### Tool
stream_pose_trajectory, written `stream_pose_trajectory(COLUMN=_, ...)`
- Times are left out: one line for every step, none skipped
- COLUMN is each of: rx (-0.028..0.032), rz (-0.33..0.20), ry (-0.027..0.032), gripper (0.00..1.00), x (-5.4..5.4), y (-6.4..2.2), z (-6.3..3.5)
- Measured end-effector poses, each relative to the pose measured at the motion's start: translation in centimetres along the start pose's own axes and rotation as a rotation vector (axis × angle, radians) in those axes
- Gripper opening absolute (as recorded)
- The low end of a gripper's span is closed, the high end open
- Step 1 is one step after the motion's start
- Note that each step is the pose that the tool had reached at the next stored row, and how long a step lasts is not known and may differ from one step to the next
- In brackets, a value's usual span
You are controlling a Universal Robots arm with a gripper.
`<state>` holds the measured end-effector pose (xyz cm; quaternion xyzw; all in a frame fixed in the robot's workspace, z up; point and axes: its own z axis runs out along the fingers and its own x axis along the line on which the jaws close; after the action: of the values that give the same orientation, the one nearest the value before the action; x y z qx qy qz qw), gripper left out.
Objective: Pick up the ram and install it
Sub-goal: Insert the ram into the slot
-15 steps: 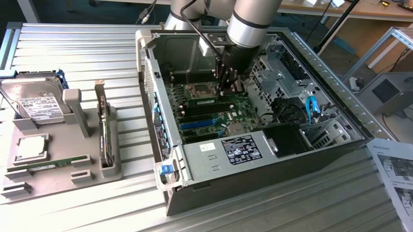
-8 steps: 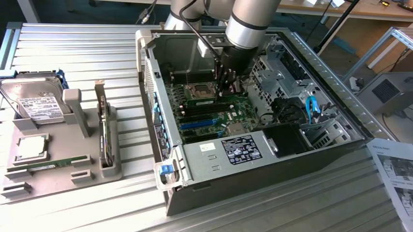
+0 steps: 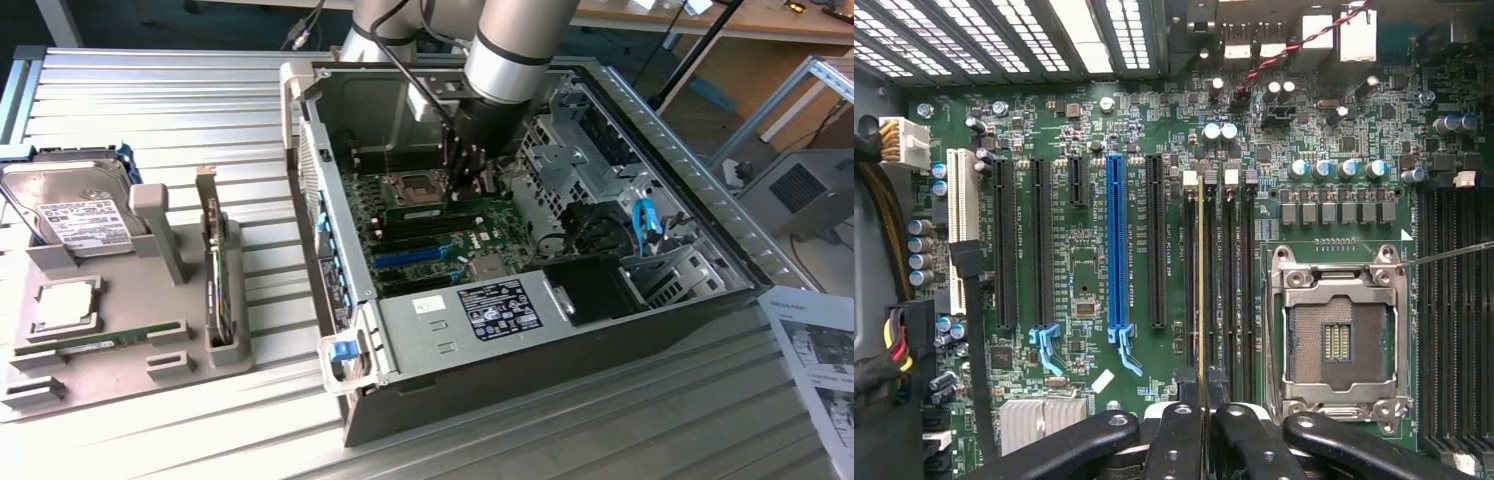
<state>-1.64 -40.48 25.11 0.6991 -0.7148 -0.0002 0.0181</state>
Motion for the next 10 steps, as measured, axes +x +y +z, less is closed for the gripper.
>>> stream_pose_trajectory(rx=0.0000, rz=0.000, ry=0.0000, gripper=0.12, x=-0.01, y=0.00, z=0.09)
stream_pose_trajectory(rx=0.0000, rz=0.000, ry=-0.0001, gripper=0.12, x=-0.02, y=-0.01, z=0.16)
stream_pose_trajectory(rx=0.0000, rz=0.000, ry=0.0000, gripper=0.12, x=-0.03, y=-0.01, z=0.21)
stream_pose_trajectory(rx=0.0000, rz=0.000, ry=0.0000, gripper=0.12, x=-0.03, y=-0.01, z=0.27)
stream_pose_trajectory(rx=0.0000, rz=0.000, ry=0.0000, gripper=0.12, x=-0.04, y=-0.01, z=0.32)
stream_pose_trajectory(rx=0.0000, rz=0.000, ry=0.0001, gripper=0.12, x=-0.03, y=-0.01, z=0.37)
stream_pose_trajectory(rx=-0.0001, rz=0.000, ry=0.0002, gripper=0.12, x=-0.03, y=-0.01, z=0.36)
stream_pose_trajectory(rx=-0.0001, rz=0.000, ry=0.0002, gripper=0.12, x=-0.03, y=-0.01, z=0.37)
stream_pose_trajectory(rx=-0.0001, rz=0.000, ry=0.0002, gripper=0.12, x=-0.04, y=-0.01, z=0.37)
stream_pose_trajectory(rx=0.0000, rz=0.000, ry=0.0001, gripper=0.12, x=-0.04, y=-0.01, z=0.38)
